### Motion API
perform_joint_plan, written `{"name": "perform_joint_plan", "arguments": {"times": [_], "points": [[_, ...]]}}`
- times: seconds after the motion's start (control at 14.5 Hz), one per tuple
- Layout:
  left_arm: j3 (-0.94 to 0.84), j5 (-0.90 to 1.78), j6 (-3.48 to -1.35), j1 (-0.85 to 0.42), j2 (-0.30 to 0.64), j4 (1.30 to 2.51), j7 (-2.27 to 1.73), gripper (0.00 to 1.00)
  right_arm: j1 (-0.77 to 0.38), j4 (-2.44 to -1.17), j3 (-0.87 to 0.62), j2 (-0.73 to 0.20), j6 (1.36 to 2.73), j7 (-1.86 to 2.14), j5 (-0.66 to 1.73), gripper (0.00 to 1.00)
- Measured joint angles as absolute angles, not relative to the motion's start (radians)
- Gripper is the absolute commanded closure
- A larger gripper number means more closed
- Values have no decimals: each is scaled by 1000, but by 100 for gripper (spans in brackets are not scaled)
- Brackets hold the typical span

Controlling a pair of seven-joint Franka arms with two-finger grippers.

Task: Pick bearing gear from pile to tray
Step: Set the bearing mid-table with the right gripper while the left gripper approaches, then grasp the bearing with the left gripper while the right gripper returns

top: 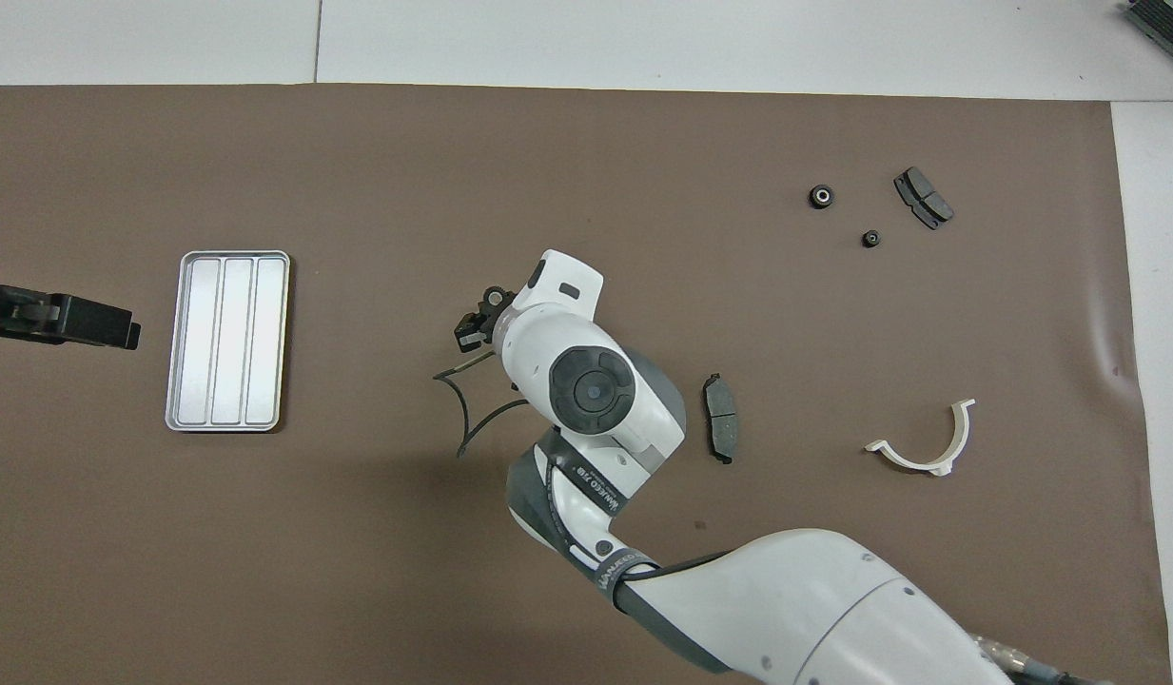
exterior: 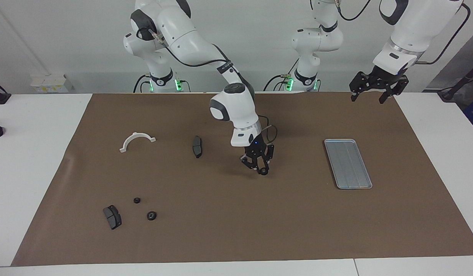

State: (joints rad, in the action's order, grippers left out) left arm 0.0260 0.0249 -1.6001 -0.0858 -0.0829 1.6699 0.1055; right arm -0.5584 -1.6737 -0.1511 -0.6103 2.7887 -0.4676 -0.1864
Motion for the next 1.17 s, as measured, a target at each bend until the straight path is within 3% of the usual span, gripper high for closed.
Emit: {"name": "perform_joint_plan", "arguments": {"times": [0.14, 0.21, 0.41, 0.62, 0.9, 1.17], "points": [[27, 25, -1616, -85, -83, 1673, 105, 0, -585, -1673, -151, -631, 2801, -530, -186, 37], [27, 25, -1625, -85, -84, 1678, 105, 0, -593, -1672, -151, -633, 2802, -573, -186, 31], [30, 25, -1661, -82, -84, 1705, 104, 0, -597, -1658, -149, -633, 2789, -628, -186, 30], [29, 25, -1740, -80, -79, 1764, 20, 0, -553, -1608, -143, -628, 2691, -635, -186, 30], [13, 26, -1939, -118, -21, 1873, -257, 0, -408, -1569, -141, -610, 2622, -561, -186, 28], [3, -8, -2149, -298, 127, 1904, -692, 0, -216, -1569, -136, -612, 2580, -382, -186, 28]]}}
